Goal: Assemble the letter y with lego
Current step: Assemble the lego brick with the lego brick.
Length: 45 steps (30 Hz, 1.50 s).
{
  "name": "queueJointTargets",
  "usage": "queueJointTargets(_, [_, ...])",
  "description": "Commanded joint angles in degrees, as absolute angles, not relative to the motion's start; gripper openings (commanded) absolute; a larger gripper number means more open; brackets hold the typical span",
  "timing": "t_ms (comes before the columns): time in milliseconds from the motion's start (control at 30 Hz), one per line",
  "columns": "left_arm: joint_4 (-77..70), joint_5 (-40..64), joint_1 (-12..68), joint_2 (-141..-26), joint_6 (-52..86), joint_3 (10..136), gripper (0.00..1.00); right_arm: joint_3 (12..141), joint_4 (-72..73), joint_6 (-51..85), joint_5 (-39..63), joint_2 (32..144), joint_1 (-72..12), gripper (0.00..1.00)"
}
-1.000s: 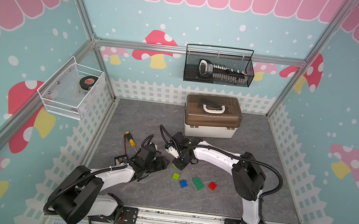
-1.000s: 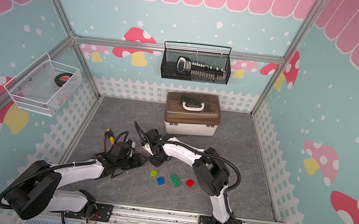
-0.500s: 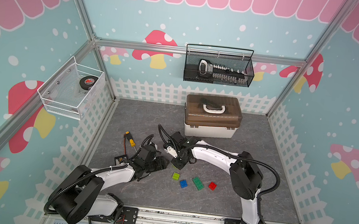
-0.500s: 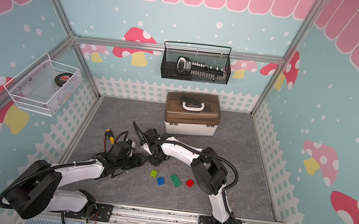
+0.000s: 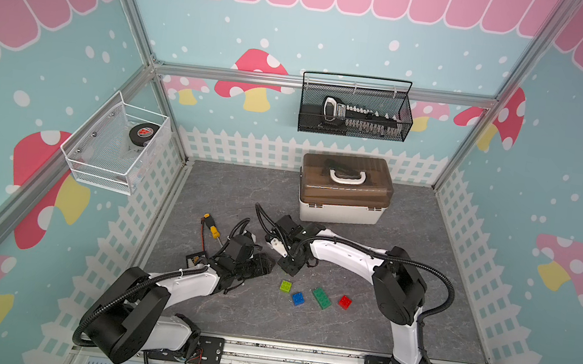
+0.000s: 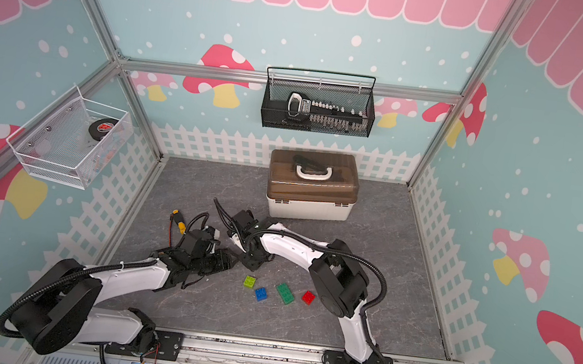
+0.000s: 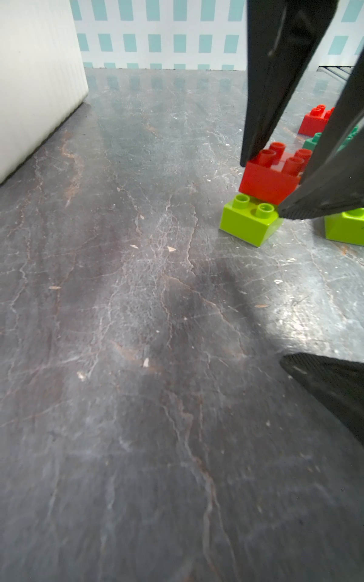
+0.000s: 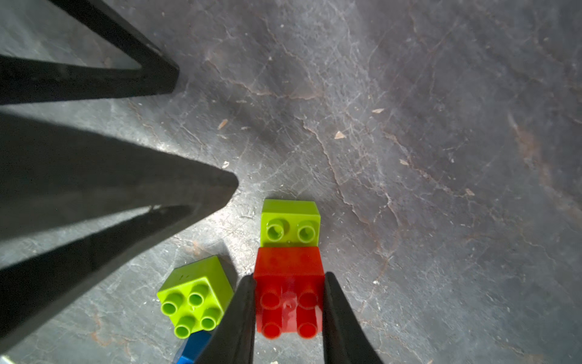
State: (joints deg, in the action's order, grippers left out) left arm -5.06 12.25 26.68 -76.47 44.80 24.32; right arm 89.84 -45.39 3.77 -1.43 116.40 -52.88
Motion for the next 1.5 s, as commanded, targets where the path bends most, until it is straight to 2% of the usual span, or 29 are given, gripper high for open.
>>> queueJointTargets(0, [-3.54, 12.26, 26.34, -77.26, 45.34, 24.50, 0.70, 88.11, -47.66, 4.92, -2.77, 118.12, -52.82, 0.19])
queueJointTargets(200, [-3.16, 12.07, 26.28, -76.75, 45.16, 24.43, 0.70, 87.10, -46.31, 6.12, -0.14, 117.42, -52.78, 0.19])
queueJointTargets(733, [-3.54, 12.21, 26.28, -77.15, 45.20, 24.43, 0.70, 85.46, -45.70, 10.97, -0.77, 118.14, -52.03, 0.18])
queueJointTargets(1033, [-3.70, 12.17, 26.28, -77.00, 45.41, 24.08, 0.70, 92.11, -52.44, 8.73, -3.38, 124.38, -52.01, 0.17])
queueJointTargets(1267, [-3.19, 12.04, 26.28, -76.50, 45.29, 24.08, 0.70, 94.20, -51.68, 8.90, -3.09, 124.94, -51.86, 0.17])
queueJointTargets(1467, [-2.37, 11.96, 26.28, -75.56, 45.33, 24.08, 0.70, 101.04, -51.97, 8.43, -3.30, 126.39, -51.42, 0.18])
